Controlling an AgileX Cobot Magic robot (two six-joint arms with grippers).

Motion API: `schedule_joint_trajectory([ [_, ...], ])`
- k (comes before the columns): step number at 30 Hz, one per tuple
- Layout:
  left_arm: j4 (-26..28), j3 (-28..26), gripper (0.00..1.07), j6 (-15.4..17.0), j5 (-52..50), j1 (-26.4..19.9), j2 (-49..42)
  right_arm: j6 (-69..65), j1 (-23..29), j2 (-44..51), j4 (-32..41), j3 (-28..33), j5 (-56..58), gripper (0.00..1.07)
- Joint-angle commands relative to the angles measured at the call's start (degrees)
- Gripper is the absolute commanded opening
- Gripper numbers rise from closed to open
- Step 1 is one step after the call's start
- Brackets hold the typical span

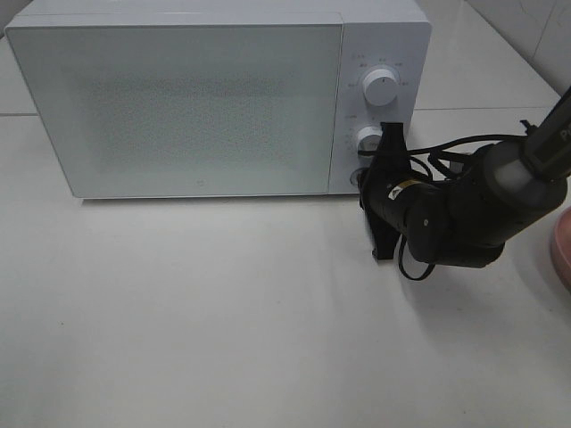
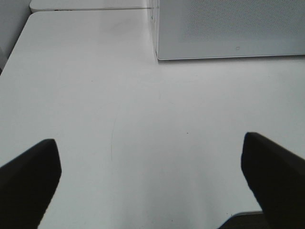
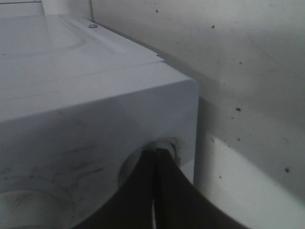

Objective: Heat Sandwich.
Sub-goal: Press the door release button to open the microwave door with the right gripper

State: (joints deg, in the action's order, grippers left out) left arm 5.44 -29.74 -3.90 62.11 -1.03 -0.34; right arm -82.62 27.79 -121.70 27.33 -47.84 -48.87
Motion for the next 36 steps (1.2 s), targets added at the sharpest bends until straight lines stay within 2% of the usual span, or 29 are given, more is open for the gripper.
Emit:
schedule_joint_trajectory([
  [1, 0.3, 0.1, 0.98, 0.2, -0.7, -0.2, -1.3, 1.5, -0.3, 1.9, -0.3, -1.0, -3.4, 0.0],
  [9, 0.3, 0.1, 0.98, 0.2, -0.7, -0.2, -1.3, 1.5, -0.3, 2.6, 0.5, -1.1, -2.9, 0.0],
  [15, 0.3, 0.1, 0.98, 0.2, -0.7, -0.2, -1.3, 3.8, -0.3, 2.4, 2.3, -1.3, -7.0, 0.0],
  [30, 0.3, 0.1, 0.98, 0.2, -0.7, -0.2, -1.3, 6.6, -0.3, -2.3, 3.9, -8.4, -13.7, 0.0],
  [36, 0.3, 0.1, 0.98, 0.2, -0.7, -0.2, -1.3, 7.2, -0.3, -2.3, 3.8, -8.4, -12.6, 0.0],
])
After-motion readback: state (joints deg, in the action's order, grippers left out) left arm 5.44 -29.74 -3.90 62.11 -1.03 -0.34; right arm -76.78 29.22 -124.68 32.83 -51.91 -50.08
